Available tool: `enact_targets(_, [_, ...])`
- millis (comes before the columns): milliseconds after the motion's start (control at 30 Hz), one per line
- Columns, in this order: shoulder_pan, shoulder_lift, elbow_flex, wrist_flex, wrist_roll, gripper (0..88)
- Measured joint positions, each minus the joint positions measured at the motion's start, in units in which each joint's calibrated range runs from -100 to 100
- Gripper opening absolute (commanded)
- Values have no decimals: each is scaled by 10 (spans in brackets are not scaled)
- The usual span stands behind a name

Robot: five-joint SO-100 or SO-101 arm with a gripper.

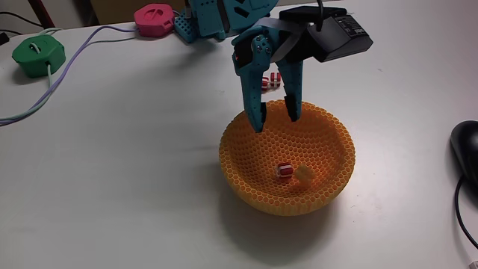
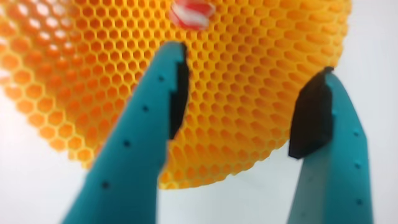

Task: Place cube pieces into the yellow basket

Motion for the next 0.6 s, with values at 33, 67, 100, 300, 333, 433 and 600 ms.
enact_targets(33, [-3, 0, 0, 9, 0, 298])
enact_targets(67, [-5, 0, -7, 28, 1, 286])
enact_targets(100, [-6, -2, -24, 57, 4, 274])
enact_targets(300, [5, -122, -94, 354, -11, 0])
enact_targets(333, [6, -151, -74, 388, -21, 0])
enact_targets(433, [-11, -237, 44, 419, -56, 25])
enact_targets(600, [-117, -325, 277, 353, -112, 129])
